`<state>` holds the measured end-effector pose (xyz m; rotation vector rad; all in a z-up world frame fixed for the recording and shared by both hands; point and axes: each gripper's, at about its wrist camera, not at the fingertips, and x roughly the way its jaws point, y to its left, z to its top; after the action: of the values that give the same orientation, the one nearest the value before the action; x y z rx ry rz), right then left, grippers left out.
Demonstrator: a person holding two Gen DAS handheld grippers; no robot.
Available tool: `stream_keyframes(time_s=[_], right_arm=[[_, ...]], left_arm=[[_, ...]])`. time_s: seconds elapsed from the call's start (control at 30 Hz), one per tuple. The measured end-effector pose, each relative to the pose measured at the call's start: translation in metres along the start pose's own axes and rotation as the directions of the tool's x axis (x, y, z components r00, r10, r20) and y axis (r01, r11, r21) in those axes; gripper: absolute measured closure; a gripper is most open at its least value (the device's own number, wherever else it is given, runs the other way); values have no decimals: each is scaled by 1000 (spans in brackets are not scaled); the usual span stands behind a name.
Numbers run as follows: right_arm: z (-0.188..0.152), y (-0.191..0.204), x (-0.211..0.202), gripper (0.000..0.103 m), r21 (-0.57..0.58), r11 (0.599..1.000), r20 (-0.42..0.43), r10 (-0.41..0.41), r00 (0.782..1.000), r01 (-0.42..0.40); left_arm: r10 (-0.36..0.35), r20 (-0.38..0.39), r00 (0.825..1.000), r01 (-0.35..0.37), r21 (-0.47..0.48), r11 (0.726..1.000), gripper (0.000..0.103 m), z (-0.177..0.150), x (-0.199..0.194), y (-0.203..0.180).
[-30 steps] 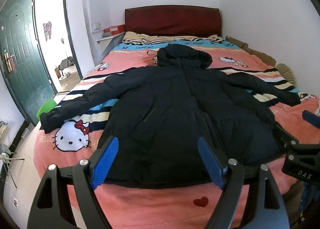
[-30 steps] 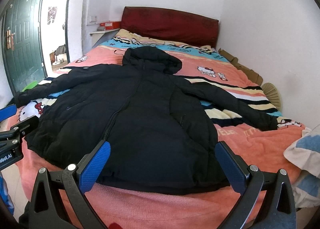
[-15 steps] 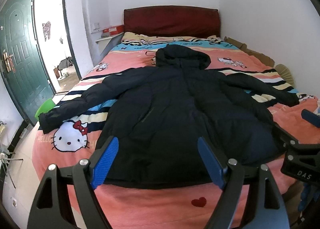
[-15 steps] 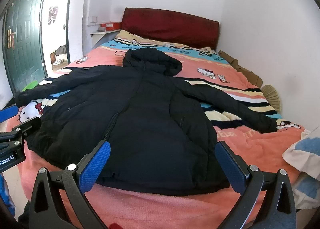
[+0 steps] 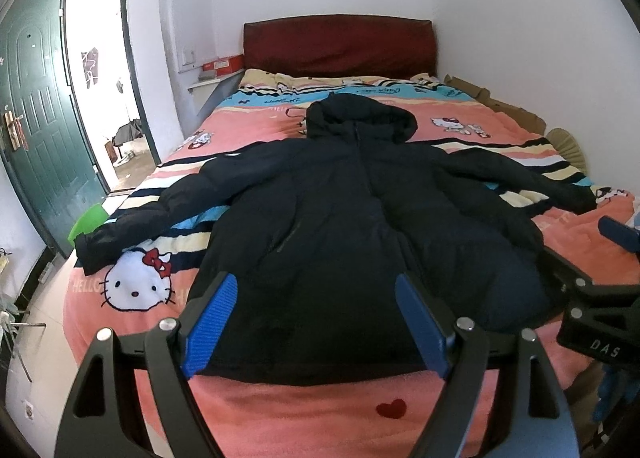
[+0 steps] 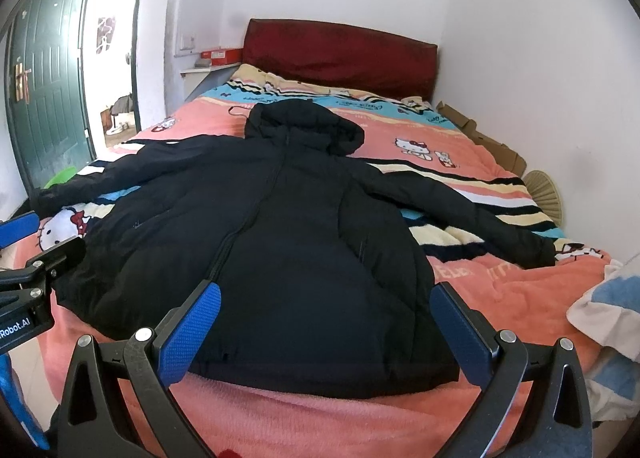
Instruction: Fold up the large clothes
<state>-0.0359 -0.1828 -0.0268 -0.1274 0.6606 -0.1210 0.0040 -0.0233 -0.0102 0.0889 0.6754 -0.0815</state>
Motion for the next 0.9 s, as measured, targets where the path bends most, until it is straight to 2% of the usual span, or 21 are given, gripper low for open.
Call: stream_keyframes(time_s=[0.37,0.9], right_arm=[[4,0,5,0,-6,1000,-1,8,1000,-8],[28,-2,9,1,-13,1000,18,-9,1000,9]], left_arm=[[3,-6,1000,-3,-4,1000,22,5,3,3],[23,6,1000,-23,-19,1000,22,25,17,14]])
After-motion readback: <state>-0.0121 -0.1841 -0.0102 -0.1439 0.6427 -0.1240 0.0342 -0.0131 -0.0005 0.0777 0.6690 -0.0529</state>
